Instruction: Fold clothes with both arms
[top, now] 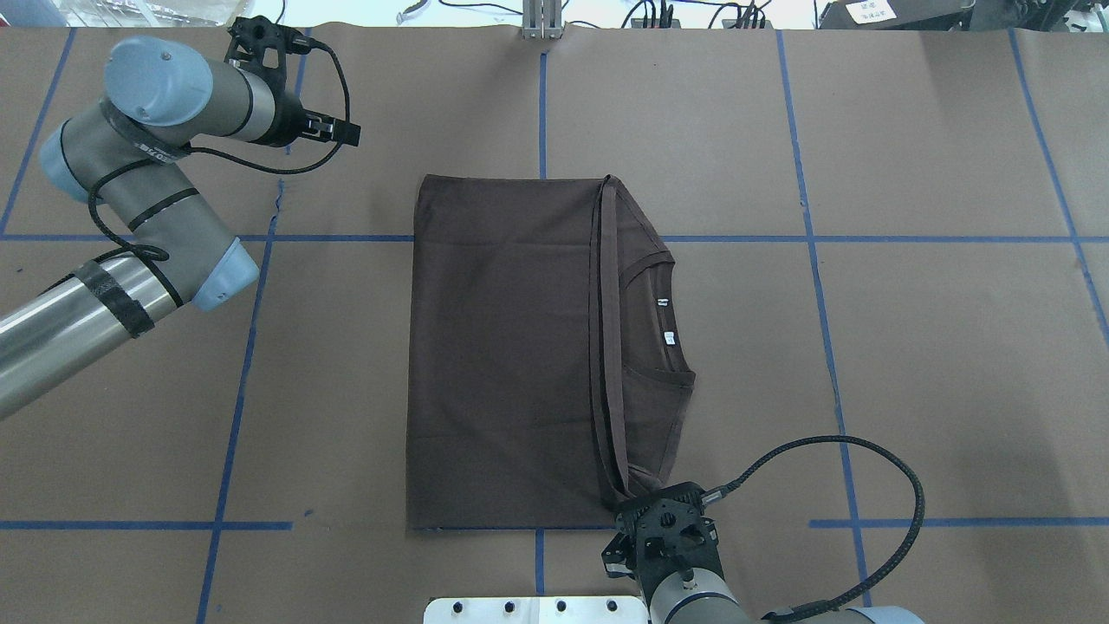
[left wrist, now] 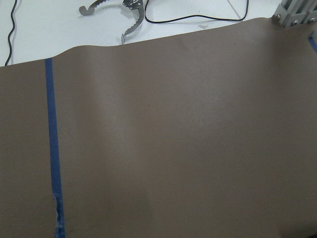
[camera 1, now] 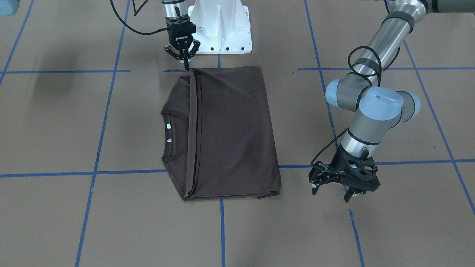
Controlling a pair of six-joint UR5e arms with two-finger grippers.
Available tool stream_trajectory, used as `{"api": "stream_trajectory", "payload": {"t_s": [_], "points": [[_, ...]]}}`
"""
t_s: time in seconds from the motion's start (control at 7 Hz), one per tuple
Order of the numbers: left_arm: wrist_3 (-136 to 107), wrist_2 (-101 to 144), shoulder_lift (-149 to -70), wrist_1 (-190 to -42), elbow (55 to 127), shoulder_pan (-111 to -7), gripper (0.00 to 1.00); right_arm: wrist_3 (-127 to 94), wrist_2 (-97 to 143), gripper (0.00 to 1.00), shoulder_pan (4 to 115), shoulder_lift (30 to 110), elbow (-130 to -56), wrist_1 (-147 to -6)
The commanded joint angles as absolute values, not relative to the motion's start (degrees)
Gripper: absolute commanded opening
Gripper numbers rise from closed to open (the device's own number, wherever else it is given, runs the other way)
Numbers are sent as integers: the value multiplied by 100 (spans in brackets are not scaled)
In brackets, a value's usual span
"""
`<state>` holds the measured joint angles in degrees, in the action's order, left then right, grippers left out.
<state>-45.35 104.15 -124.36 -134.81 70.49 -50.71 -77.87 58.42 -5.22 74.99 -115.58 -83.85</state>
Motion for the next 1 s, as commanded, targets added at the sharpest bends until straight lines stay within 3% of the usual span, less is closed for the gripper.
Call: {"api": "stream_trajectory", "payload": {"t_s": [0.0,0.14,0.29,0.57,0.86], "points": [[-4526,10415,-12437,-13482,7040,-5071,100,-8277,5836,0,-685,7664,-11593,-8385],[-4535,10415,-12437,-13482,7040,-5071,100,-8436,5836,22,-694,7664,-11593,-8385],[-4535,10415,-12445,-13482,7049,-5063,100,-8472,5845,99,-694,7655,-11688,-8385],[-4579,10433,-12437,-13448,7215,-5054,100,-8446,6045,100,-590,7664,-12442,-8298],[-5209,10424,-12384,-13386,7565,-4652,100,-8403,7044,100,189,7908,-12577,-7527]]}}
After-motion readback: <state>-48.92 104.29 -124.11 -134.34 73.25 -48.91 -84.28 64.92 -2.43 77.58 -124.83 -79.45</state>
